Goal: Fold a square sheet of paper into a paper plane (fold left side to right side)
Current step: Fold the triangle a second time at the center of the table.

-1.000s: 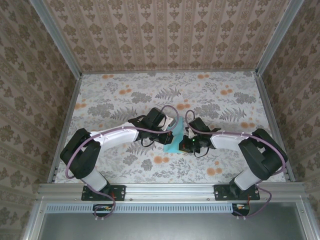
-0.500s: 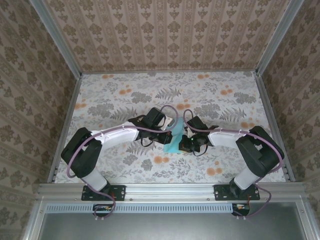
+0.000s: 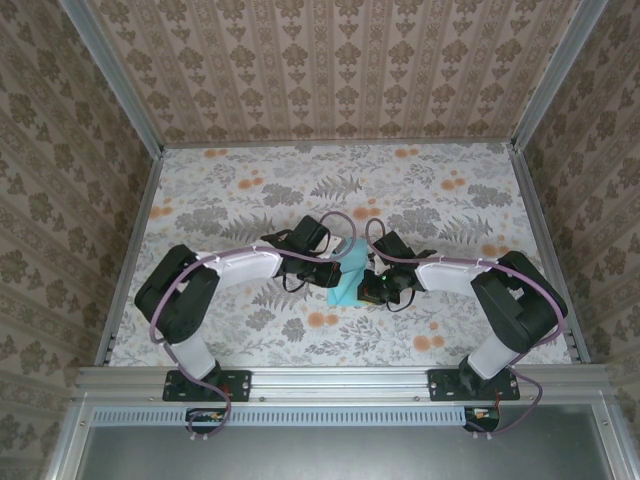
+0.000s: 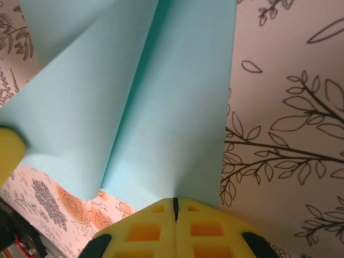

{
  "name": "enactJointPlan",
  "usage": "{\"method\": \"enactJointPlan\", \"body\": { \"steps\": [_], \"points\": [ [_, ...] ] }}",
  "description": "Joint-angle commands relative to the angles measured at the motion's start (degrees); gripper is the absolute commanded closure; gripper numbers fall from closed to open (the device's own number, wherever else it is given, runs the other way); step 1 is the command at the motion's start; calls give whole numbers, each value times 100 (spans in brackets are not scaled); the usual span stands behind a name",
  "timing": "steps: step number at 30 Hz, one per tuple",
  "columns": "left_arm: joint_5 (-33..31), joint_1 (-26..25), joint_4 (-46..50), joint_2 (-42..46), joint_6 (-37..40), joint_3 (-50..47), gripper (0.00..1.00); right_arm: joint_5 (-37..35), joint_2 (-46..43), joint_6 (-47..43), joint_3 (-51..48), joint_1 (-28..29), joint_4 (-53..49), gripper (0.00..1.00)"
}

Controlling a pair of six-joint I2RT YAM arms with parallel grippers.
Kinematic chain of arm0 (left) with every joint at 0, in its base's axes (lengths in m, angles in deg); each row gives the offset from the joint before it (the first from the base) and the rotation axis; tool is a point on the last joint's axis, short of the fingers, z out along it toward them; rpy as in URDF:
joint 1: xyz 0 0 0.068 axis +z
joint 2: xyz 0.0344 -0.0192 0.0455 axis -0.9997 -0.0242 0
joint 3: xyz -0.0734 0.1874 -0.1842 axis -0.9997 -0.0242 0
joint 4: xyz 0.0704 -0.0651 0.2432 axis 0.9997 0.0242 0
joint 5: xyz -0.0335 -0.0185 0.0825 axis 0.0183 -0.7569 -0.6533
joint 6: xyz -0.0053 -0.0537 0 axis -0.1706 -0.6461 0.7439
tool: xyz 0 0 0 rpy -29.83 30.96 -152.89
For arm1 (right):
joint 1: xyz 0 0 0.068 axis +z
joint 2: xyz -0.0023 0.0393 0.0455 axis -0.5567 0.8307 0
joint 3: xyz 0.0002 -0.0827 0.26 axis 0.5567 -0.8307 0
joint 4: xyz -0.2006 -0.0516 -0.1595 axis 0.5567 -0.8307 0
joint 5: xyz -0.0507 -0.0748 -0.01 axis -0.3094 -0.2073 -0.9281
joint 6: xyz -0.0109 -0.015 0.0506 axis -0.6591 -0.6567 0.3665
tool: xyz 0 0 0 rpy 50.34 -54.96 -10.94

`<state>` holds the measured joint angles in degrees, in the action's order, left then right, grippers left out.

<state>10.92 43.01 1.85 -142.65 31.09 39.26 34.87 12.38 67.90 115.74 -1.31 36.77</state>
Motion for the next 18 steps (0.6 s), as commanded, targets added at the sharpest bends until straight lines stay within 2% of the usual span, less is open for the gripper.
{"method": "enactJointPlan", "body": {
  "steps": [1, 18],
  "points": [
    [-11, 65, -28, -149, 208, 130, 98, -199, 237, -97, -61, 27, -561, 100],
    [-179, 165, 46, -490, 382, 389, 98, -228, 221, -121, -104, 27, -617, 100]
  ]
}}
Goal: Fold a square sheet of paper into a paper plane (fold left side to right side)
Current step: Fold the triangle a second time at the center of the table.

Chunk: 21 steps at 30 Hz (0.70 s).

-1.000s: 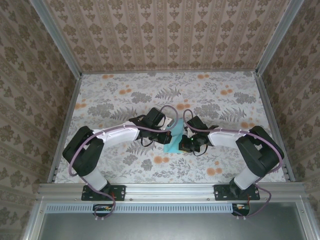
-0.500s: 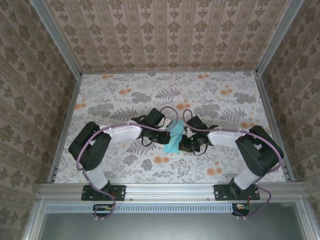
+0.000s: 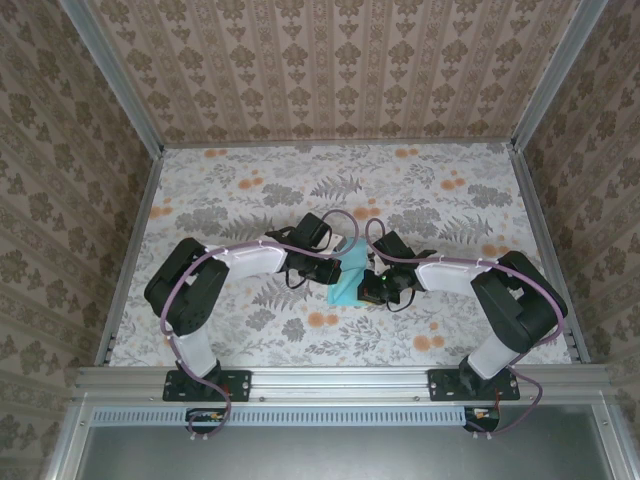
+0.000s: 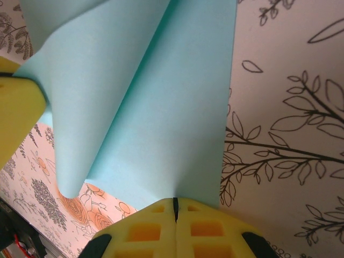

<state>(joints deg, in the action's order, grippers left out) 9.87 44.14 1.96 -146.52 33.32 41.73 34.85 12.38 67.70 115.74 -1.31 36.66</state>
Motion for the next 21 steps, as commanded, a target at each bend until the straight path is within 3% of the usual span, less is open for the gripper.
{"method": "enactJointPlan", "body": {
  "steps": [1, 21],
  "points": [
    [-82, 48, 35, -121, 156, 153, 98, -223, 222, -99, -100, 27, -614, 100],
    [-345, 61, 37, -226, 212, 251, 98, -250, 217, -108, -126, 27, -655, 100]
  ]
}}
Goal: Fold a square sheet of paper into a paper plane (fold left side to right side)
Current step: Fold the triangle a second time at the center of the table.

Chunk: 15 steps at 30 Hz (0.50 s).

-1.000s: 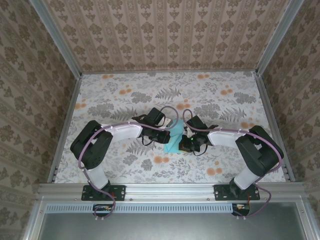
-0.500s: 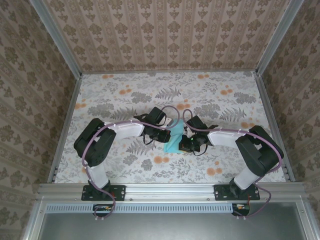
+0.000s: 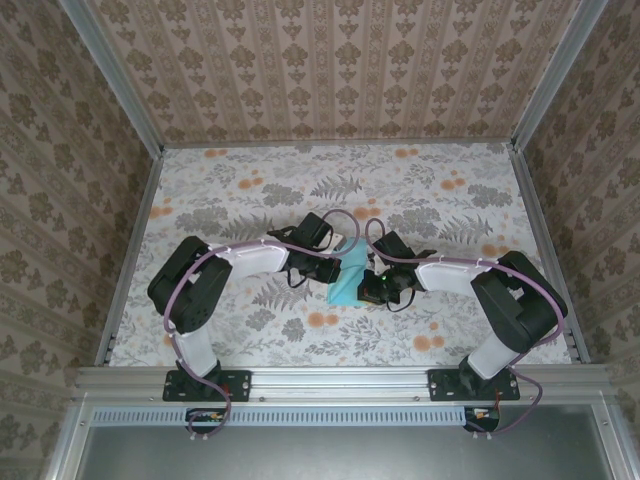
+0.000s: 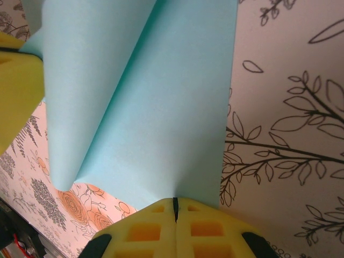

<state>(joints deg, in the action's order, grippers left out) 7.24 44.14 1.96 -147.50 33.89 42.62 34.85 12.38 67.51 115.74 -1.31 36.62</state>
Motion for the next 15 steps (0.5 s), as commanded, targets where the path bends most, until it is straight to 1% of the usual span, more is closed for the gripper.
{"method": "enactJointPlan", "body": {
  "steps": [1, 15],
  "points": [
    [-84, 61, 35, -124, 153, 165, 98, -250, 215, -88, -131, 27, -651, 100],
    [-246, 70, 86, -98, 201, 182, 97, -258, 228, -95, -128, 27, -668, 100]
  ]
}}
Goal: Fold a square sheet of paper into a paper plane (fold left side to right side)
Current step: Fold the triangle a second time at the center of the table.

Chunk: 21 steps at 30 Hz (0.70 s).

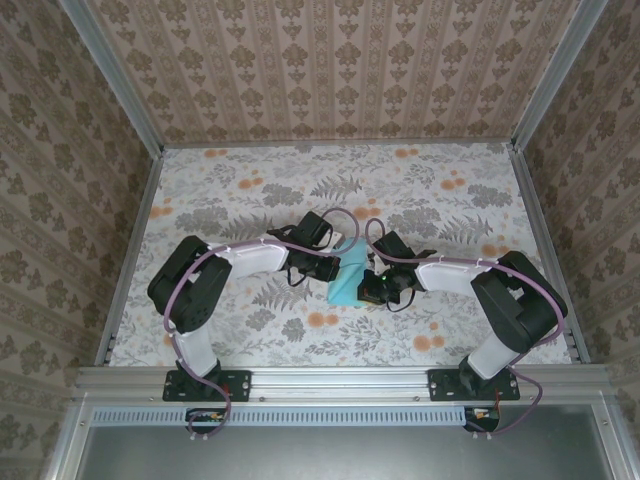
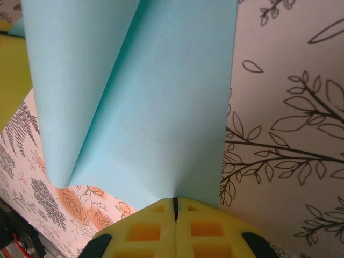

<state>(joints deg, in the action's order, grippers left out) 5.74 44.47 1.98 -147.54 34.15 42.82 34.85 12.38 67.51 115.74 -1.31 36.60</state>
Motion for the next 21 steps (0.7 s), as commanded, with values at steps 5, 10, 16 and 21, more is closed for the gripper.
{"method": "enactJointPlan", "body": {
  "steps": [5, 10, 16, 21],
  "points": [
    [-91, 42, 85, -144, 198, 184, 97, -258, 230, -97, -131, 26, -669, 99],
    [-109, 37, 98, -177, 205, 178, 97, -258, 239, -97, -122, 27, -683, 99],
    [-91, 38, 86, -264, 222, 197, 97, -258, 252, -97, -113, 27, -697, 99],
    [-82, 38, 94, -330, 242, 220, 97, -258, 254, -106, -113, 27, -719, 99]
  ]
}}
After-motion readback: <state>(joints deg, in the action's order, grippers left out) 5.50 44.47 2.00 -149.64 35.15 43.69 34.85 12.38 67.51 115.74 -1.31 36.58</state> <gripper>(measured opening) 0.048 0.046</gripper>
